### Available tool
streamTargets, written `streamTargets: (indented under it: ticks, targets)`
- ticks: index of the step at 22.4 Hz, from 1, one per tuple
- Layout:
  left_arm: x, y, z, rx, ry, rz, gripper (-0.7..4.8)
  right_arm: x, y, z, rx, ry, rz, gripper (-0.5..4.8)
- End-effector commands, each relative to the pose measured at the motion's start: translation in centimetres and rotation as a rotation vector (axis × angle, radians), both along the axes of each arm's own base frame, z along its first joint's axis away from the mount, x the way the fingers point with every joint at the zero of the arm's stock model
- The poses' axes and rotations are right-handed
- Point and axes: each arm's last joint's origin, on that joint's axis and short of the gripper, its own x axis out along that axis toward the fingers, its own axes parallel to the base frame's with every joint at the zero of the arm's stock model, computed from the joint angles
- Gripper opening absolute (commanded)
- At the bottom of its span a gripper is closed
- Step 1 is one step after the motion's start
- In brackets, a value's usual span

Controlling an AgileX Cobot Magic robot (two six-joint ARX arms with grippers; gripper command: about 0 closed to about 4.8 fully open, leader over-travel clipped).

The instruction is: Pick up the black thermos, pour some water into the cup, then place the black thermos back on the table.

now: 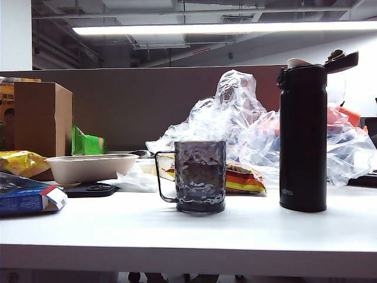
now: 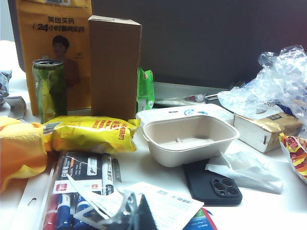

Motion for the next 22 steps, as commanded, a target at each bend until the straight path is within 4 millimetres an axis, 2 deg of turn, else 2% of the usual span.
streamTargets:
  ticks: [1, 10, 11, 12, 13, 14, 17, 22]
  targets:
    - [0.0, 0.0, 0.2, 0.008, -0.020, 0.006, -0.06, -0.1, 0.0, 0.5, -0.001, -0.044, 0.001, -0.01]
    - [0.0, 0.0, 0.3, 0.007, -0.026, 0.013, 0.03, 0.0, 0.0, 0.2, 0.004, 0.003, 0.003, 0.01]
    - [-0.1, 0.0, 0.6, 0.006, -0.039, 0.012, 0.63, -0.1, 0.0, 0.5, 0.028, -0.008, 0.009, 0.40]
    - [-0.1, 0.0, 0.8, -0.004, -0.049, 0.011, 1.61, -0.2, 0.0, 1.0, 0.058, -0.022, 0.015, 1.34]
    - [-0.2, 0.0, 1.1, -0.046, -0.060, 0.006, 2.92, -0.4, 0.0, 1.5, 0.079, -0.037, 0.017, 2.81]
    - [-0.3, 0.0, 1.6, -0.137, -0.078, -0.006, 4.79, -0.6, 0.1, 2.2, 0.117, -0.060, 0.023, 4.79]
    - [-0.6, -0.2, 2.8, -0.323, -0.103, -0.086, 4.79, -1.3, 0.1, 4.5, 0.187, -0.127, 0.057, 4.79]
    - [-1.4, -0.6, 5.3, -0.330, -0.166, -0.218, 4.79, -2.6, 0.3, 8.2, 0.044, -0.185, 0.088, 4.79]
